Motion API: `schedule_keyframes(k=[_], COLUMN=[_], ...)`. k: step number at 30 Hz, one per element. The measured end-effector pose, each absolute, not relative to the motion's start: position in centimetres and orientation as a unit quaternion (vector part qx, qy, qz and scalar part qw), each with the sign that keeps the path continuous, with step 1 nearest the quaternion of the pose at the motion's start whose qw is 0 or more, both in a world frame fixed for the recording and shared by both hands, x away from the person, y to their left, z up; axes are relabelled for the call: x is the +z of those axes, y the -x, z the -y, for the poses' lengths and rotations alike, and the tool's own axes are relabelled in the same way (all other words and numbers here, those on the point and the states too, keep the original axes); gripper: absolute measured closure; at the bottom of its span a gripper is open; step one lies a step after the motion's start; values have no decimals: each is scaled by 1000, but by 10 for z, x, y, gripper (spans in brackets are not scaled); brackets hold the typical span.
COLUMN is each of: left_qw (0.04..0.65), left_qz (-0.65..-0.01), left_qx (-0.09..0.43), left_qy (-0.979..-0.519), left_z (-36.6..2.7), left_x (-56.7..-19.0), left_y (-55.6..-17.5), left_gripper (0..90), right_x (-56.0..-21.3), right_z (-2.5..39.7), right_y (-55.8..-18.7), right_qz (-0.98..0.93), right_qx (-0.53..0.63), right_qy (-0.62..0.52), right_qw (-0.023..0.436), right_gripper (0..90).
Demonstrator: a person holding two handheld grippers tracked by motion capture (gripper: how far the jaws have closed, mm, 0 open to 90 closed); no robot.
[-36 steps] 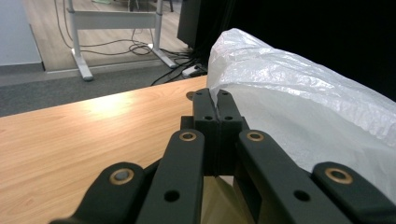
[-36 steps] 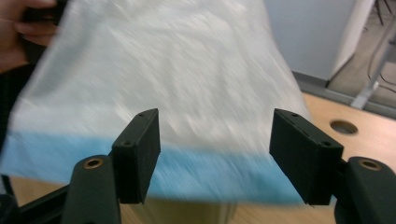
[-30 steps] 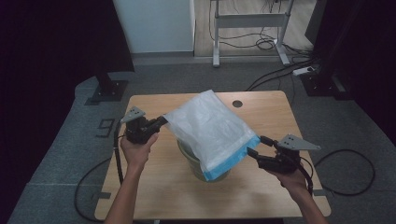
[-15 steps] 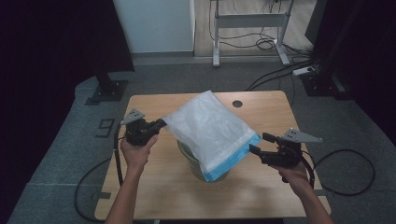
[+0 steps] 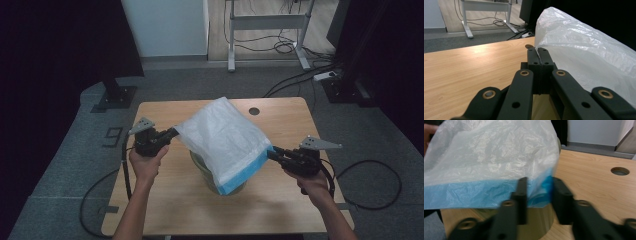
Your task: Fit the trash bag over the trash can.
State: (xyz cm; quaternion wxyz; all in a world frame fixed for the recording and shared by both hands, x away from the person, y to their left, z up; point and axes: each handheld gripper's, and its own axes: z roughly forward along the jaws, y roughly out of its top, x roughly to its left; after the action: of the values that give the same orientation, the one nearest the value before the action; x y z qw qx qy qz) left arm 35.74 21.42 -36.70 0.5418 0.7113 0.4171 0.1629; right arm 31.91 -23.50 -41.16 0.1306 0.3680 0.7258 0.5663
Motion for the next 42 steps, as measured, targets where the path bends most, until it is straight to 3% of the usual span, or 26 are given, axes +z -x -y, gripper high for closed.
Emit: schedule_keyframes(k=[2,5,10,15,24,42], left_qw=[544,550,544,551,558,523], left_qz=[-413,-409,-401,-394,-368,-286], left_qx=[164,165,191,199,198,155], left_qy=[-712,-709,-712,-709,-717,-787], left_z=[-214,-214,-214,-224,-228,-154], left_x=[-365,-361,-351,-340,-323,-323], left_y=[-355,-352,-342,-330,-313,-308], left_gripper=[892,856,515,384,334,355], right_x=[-407,-399,-378,-352,-326,-316], right_z=[233,231,231,234,228,187], right_y=[-317,-313,-305,-299,-298,-318], right_qz=[-731,-735,-721,-706,-701,-714], right_qx=[567,567,586,605,614,601], right_qy=[-356,-345,-331,-315,-299,-302], right_qw=[131,140,164,190,206,194], right_gripper=[879,888,889,890,890,889])
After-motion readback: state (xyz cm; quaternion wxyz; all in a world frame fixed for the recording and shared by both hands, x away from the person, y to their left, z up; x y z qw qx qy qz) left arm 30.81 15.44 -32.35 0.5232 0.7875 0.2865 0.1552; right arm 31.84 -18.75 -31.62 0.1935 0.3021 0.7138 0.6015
